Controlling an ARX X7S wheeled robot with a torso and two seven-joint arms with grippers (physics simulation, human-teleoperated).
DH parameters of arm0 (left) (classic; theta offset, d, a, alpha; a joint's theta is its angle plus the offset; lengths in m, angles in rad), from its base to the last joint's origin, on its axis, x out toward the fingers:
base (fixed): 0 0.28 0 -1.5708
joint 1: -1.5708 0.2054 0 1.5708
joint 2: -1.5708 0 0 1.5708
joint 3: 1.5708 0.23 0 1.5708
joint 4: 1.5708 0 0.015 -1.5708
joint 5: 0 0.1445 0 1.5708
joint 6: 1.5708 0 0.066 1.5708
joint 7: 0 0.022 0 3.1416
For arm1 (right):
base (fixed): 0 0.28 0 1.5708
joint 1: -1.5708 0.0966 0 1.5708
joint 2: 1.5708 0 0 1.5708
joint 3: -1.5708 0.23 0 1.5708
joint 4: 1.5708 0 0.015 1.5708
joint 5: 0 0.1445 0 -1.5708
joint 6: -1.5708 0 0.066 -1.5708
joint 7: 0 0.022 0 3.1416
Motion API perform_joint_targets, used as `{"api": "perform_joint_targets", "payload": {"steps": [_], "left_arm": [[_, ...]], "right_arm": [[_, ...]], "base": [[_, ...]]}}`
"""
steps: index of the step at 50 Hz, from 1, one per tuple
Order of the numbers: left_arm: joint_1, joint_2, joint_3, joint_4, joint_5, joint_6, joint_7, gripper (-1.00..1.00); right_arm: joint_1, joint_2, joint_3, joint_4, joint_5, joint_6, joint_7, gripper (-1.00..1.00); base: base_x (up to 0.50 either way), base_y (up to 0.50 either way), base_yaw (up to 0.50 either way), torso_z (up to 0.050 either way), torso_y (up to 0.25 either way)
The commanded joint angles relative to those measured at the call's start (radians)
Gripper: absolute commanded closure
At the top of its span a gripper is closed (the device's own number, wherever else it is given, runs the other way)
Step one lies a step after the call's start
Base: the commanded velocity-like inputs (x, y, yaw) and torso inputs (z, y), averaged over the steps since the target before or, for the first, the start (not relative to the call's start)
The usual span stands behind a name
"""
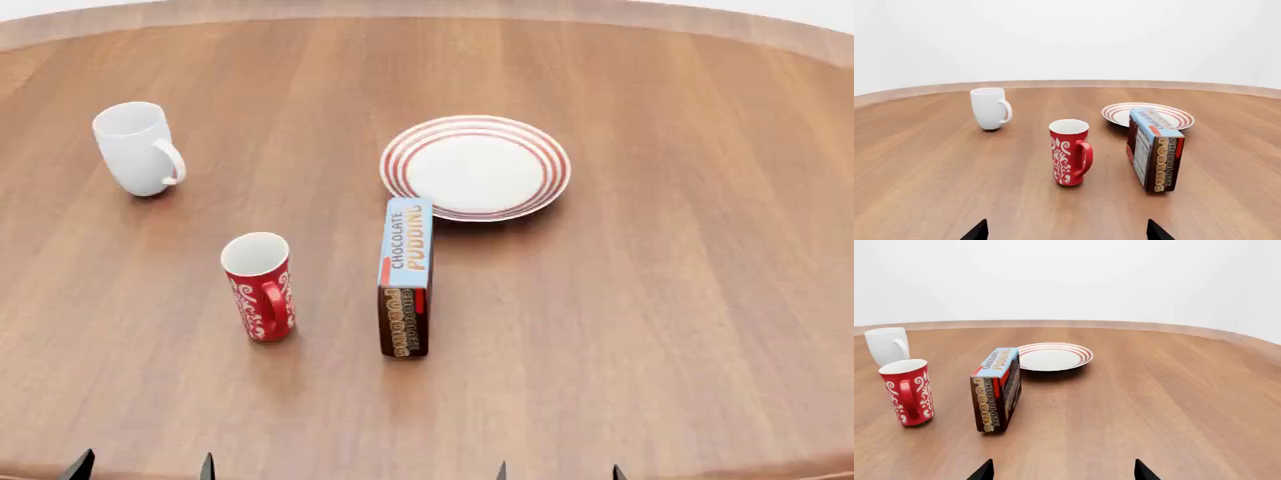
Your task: Pick up the red mug and put it on the plate
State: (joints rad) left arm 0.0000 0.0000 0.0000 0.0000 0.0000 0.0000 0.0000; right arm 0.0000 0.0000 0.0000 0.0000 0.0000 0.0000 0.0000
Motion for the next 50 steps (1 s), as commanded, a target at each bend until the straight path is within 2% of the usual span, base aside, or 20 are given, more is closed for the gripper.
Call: {"api": "perform_joint_targets", "payload": {"steps": [1, 15, 16, 19, 50], "left_arm": [[0.0, -0.016, 0.019, -0.001, -0.014, 0.003, -0.018, -1.0], [-0.002, -0.052, 0.06, -0.002, -0.052, 0.005, -0.063, -1.0], [-0.001, -0.041, 0.043, -0.003, -0.127, 0.01, -0.033, -1.0], [-0.002, -0.047, 0.054, -0.011, -0.103, 0.035, -0.059, -1.0], [-0.035, -0.095, 0.122, -0.191, 0.015, 0.481, -0.157, -1.0]], "right_arm": [[-0.001, 0.015, -0.021, -0.005, 0.016, 0.005, 0.019, -1.0], [-0.001, 0.052, -0.063, -0.006, 0.055, 0.002, 0.062, -1.0], [-0.001, 0.054, -0.066, -0.007, 0.055, 0.004, 0.065, -1.0], [0.002, 0.058, -0.069, 0.0, 0.063, -0.003, 0.069, -1.0], [0.007, 0.095, -0.109, 0.008, 0.109, -0.023, 0.109, -1.0]], "base": [[0.0, 0.0, 0.0, 0.0, 0.0], [0.0, 0.0, 0.0, 0.0, 0.0], [0.0, 0.0, 0.0, 0.0, 0.0], [0.0, 0.0, 0.0, 0.0, 0.0], [0.0, 0.0, 0.0, 0.0, 0.0]]}}
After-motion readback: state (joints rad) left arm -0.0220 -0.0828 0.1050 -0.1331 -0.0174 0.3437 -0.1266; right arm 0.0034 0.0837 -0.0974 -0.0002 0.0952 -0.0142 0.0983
